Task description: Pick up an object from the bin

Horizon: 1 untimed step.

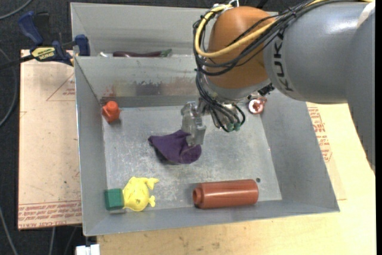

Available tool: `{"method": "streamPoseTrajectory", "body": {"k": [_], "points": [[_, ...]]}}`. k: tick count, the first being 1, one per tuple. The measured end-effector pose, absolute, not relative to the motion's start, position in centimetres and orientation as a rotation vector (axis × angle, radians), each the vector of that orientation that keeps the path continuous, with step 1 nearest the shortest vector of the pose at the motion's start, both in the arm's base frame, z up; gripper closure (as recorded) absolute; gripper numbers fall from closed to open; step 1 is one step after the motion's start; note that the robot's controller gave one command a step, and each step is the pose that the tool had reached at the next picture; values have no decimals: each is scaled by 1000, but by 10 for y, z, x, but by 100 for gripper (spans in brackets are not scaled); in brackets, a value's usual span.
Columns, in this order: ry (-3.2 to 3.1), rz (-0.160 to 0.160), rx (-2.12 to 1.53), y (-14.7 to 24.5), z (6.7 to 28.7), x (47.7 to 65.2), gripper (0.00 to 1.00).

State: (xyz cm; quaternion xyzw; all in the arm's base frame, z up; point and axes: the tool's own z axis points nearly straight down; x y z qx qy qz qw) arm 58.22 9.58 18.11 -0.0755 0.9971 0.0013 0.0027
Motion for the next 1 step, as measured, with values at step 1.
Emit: {"method": "streamPoseTrajectory", "body": {"k": [1], "points": [[3121,5,-258,86,260,573,100]]}}
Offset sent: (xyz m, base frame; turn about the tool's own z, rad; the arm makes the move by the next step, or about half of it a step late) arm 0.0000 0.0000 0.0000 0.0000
